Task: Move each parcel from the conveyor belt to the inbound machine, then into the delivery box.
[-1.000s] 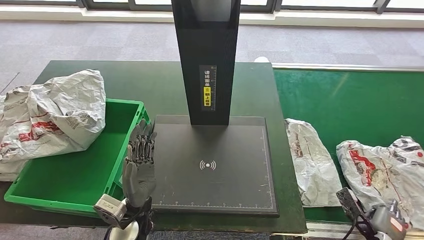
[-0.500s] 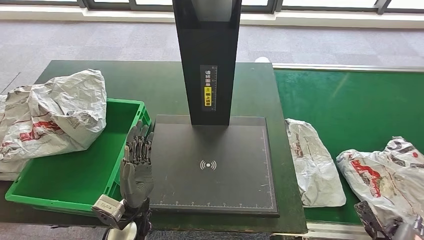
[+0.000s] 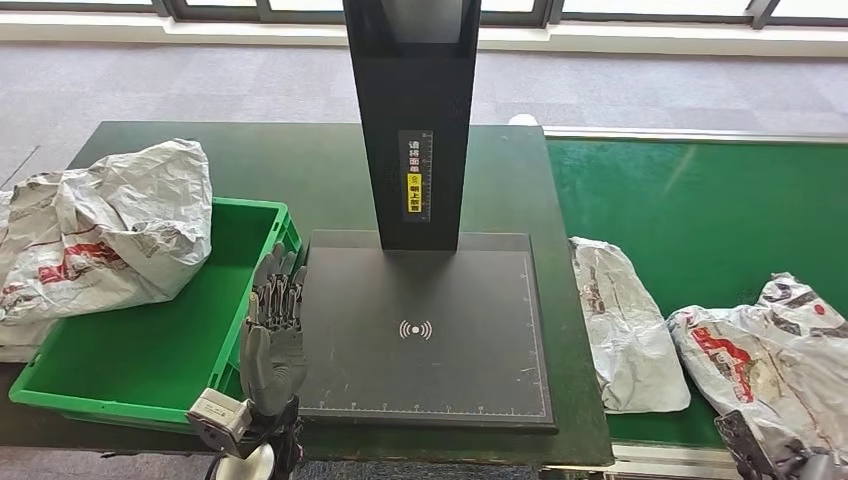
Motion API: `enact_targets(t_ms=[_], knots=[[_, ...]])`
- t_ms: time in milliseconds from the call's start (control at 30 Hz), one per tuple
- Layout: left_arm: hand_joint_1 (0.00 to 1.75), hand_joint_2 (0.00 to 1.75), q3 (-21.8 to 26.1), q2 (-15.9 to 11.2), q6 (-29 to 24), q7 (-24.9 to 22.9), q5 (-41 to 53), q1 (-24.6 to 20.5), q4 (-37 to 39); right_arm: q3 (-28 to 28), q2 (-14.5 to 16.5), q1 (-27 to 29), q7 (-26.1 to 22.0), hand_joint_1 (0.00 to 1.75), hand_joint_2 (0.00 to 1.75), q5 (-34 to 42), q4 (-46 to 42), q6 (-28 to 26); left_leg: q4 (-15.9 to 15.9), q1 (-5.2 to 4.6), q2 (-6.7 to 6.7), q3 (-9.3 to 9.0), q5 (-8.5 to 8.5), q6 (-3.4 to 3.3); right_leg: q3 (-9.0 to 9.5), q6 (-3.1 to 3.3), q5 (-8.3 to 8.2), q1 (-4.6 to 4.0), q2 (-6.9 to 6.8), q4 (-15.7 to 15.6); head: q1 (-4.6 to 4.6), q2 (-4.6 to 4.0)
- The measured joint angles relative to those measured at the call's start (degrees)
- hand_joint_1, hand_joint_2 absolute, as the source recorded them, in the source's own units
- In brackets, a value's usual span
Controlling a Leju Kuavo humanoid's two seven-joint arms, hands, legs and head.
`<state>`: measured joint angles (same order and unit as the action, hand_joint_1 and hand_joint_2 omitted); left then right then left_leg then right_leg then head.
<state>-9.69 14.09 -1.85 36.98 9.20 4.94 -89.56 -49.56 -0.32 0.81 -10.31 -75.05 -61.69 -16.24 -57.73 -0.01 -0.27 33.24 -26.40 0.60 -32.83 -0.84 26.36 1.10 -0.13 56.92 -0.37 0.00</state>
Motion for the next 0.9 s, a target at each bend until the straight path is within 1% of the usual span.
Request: enact_targets(t_ms=[233,433,600,800,833,867,900], knots=[[0.0,0.0,0.09,0.24,0.05,-0.1,0.36,-0.21,0.63,2.69,3.53,-0.88,0.39,1.75,1.75,-2.66,0.5,-0.18,0.0,0.03,0.02,-0.03,0.01,0.01,0.0,0.01,0.0,-0.04,0.01,0.01,0.0,0.0],[0.0,0.0,0.15,0.27,0.13,-0.23,0.58,-0.24,1.05,5.37,6.34,-0.19,0.97,1.75,1.75,-2.87,-0.35,-0.67,0.0,0.08,0.02,-0.04,0.01,0.02,0.0,0.01,0.0,-0.07,0.06,0.0,0.0,0.0],[0.0,0.0,0.25,0.28,0.19,-0.24,0.74,-0.25,1.24,6.33,7.38,0.53,0.93,1.75,1.75,-2.65,-1.37,-0.73,0.0,0.07,0.02,-0.04,0.01,0.02,0.01,0.01,0.0,-0.07,0.05,0.0,0.0,0.0],[0.0,0.0,0.65,0.3,0.27,-0.24,0.95,-0.26,1.51,6.95,7.9,1.13,0.7,1.75,1.75,-2.31,-1.97,-0.91,0.0,0.07,0.02,-0.05,0.01,0.02,0.01,0.01,0.0,-0.07,0.05,0.0,0.0,0.0],[0.0,0.0,0.69,0.3,0.41,-0.24,0.95,-0.26,1.55,7.05,7.99,1.27,-0.09,1.75,1.75,-1.49,-2.19,-1.58,0.0,0.07,0.02,-0.05,0.01,0.02,0.01,0.01,0.0,-0.06,0.05,0.0,0.0,0.0],[0.0,0.0,0.72,0.31,0.58,-0.23,0.95,-0.26,1.62,7.1,8.27,1.59,-1.92,1.75,1.75,0.32,-2.79,-3.03,0.0,0.06,0.01,-0.04,0.01,0.02,0.01,0.01,0.0,-0.06,0.04,0.01,0.0,0.0],[0.0,0.0,0.77,0.32,0.76,-0.2,0.95,-0.26,1.69,7.18,8.86,2.1,-4.91,1.75,1.75,3.32,-4.11,-5.05,0.0,0.06,0.01,-0.03,0.01,0.02,0.0,0.01,0.0,-0.06,0.03,0.01,0.0,0.0]])
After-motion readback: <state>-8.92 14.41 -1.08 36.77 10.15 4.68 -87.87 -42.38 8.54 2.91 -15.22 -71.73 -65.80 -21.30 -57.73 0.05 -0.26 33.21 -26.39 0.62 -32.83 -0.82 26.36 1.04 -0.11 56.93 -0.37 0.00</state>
